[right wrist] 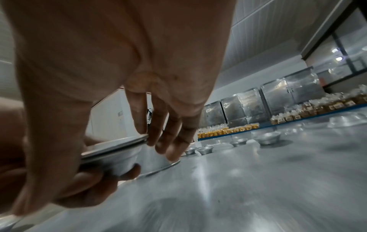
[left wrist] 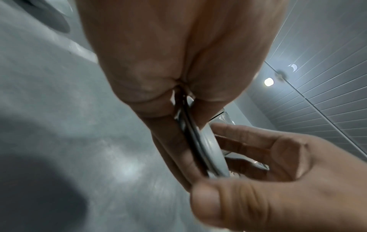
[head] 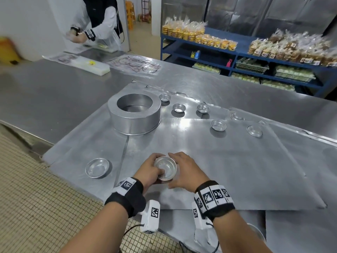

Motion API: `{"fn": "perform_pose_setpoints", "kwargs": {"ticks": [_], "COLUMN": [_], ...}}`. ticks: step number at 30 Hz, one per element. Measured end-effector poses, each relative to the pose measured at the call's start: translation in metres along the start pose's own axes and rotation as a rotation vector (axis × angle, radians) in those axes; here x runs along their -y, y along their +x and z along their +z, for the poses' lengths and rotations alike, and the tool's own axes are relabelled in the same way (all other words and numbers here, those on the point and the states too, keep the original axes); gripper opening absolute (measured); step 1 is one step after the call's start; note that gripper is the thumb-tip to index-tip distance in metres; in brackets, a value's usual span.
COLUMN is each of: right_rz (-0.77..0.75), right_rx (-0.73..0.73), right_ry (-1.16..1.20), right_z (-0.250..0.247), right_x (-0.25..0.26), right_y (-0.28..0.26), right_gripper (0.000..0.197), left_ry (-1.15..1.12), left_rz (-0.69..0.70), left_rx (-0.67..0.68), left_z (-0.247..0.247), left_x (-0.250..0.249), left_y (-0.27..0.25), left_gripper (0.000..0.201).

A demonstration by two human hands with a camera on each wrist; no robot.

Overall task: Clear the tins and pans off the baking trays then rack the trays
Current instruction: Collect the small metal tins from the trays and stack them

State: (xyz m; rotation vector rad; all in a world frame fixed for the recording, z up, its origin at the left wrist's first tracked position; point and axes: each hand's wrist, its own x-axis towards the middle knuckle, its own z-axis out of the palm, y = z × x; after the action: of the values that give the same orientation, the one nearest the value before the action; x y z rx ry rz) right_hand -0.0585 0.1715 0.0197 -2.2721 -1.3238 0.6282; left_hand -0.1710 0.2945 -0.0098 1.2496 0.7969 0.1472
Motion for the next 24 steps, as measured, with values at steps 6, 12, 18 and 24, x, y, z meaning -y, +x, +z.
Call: {"fn": "perform_pose_setpoints", "kwargs": {"ticks": [6, 12, 18, 24], "right_rz": [0.012, -0.028, -0.087, -0.127], "right_rx": [0.074, 0.089, 0.171, 0.209], "right_ry": [-0.048, -0.058, -0.096, -0.187], "right_z": [0.018, 0.063, 0.108, 0.142], "right_x": [0.034, 0.089, 0.145, 0.175], "right_y": [0.038, 0.089, 0.122, 0.141], "right_gripper": [0.085, 0.070, 0.079, 0.082], "left_ry": [-0.108, -0.106, 0.025, 0.012], "left_rz": [0.005, -0.005, -0.024, -0.043], "left_rx": [-0.124, -0.230, -0.372, -0.400], "left_z": [-0.063, -0.148, -0.222, -0.259], "left_x": [-0.004, -0.007, -0.002, 0.000], "left_y": [-0.011, -0.025, -0.041, -0.052], "left_gripper": [0.049, 0.053, 0.057, 0.054]}}
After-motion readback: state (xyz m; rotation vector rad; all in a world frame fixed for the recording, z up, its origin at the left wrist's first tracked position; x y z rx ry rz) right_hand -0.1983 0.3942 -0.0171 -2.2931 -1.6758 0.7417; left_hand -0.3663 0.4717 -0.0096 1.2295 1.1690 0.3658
